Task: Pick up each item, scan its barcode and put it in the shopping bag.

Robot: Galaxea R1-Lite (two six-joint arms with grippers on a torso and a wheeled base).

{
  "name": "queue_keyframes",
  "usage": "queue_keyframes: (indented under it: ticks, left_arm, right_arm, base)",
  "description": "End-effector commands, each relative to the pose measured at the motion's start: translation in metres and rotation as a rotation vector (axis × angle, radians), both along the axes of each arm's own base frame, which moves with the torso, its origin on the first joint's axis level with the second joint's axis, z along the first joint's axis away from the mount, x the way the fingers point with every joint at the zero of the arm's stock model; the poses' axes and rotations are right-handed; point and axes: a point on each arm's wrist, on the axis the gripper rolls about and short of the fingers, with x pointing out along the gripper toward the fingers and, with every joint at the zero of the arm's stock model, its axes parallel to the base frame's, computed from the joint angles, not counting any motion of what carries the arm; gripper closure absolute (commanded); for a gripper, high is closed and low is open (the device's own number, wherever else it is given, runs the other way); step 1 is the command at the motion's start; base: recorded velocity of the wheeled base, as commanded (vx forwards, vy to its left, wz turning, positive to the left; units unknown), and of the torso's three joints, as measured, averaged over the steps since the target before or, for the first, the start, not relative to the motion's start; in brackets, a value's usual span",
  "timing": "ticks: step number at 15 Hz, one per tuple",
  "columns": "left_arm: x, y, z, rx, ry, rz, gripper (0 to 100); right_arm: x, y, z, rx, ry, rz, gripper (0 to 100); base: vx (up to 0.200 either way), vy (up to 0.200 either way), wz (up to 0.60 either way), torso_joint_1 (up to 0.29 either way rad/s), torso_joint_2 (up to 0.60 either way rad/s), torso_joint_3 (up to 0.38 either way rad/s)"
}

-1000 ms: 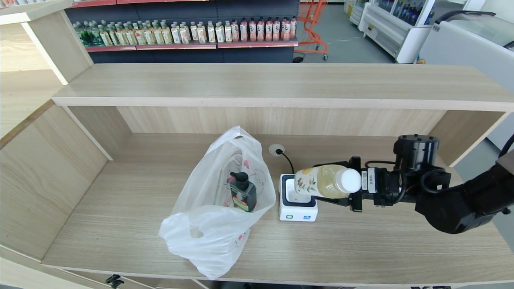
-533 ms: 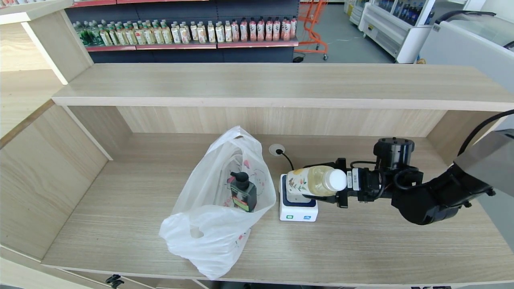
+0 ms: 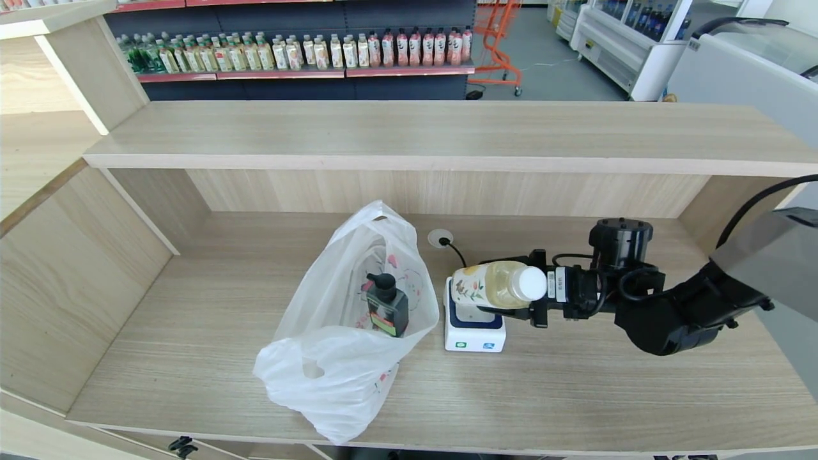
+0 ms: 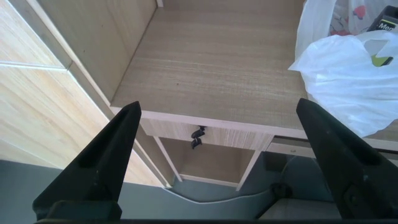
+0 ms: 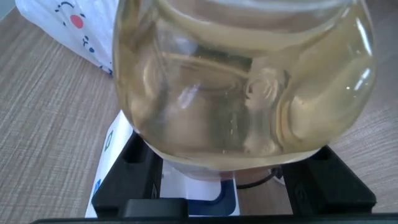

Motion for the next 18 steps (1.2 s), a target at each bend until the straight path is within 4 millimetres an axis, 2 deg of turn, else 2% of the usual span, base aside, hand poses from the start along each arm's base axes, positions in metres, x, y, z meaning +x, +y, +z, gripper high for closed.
queue_keyframes:
  ticks: [1, 4, 5, 6, 7, 10, 12, 17, 18]
  left_arm:
    - [0.000, 0.000, 0.000, 0.000, 0.000, 0.001, 0]
    - [0.000, 0.000, 0.000, 0.000, 0.000, 0.001, 0]
    - [0.000, 0.000, 0.000, 0.000, 0.000, 0.001, 0]
    - [0.000, 0.000, 0.000, 0.000, 0.000, 0.001, 0]
    - [0.000, 0.000, 0.000, 0.000, 0.000, 0.001, 0]
    - [0.000, 0.000, 0.000, 0.000, 0.000, 0.001, 0]
    - [0.000, 0.000, 0.000, 0.000, 0.000, 0.001, 0]
    - [0.000, 0.000, 0.000, -0.003, -0.001, 0.001, 0]
    - [0.000, 0.000, 0.000, -0.005, 0.000, 0.001, 0]
  right_arm:
    - [-0.002, 0.000, 0.006, 0.006, -0.009, -0.001, 100]
    - [-0.024, -0.011, 0.073, 0.118, 0.109, -0.027, 100]
    - [-0.029, -0.017, 0.086, 0.147, 0.152, -0.040, 100]
    - [-0.044, -0.030, 0.103, 0.214, 0.313, -0.071, 100]
    - [-0.054, -0.038, 0.109, 0.260, 0.428, -0.095, 100]
    - [-0.078, -0.049, 0.102, 0.396, 0.696, -0.218, 100]
    - [-0.083, -0.051, 0.093, 0.465, 0.740, -0.292, 100]
    - [-0.092, -0.063, 0.081, 0.502, 0.816, -0.337, 100]
    - [-0.093, -0.063, 0.081, 0.519, 0.854, -0.336, 100]
  base:
    - [0.000, 0.000, 0.00, 0.000, 0.00, 0.000]
    - [0.000, 0.000, 0.00, 0.000, 0.00, 0.000]
    - [0.000, 0.000, 0.00, 0.000, 0.00, 0.000]
    - [0.000, 0.000, 0.00, 0.000, 0.00, 0.000]
    - [0.000, 0.000, 0.00, 0.000, 0.00, 0.000]
    - [0.000, 0.000, 0.00, 0.000, 0.00, 0.000]
    - [0.000, 0.000, 0.00, 0.000, 0.00, 0.000]
    - [0.000, 0.000, 0.00, 0.000, 0.00, 0.000]
    - [0.000, 0.200, 0.00, 0.002, -0.01, 0.002]
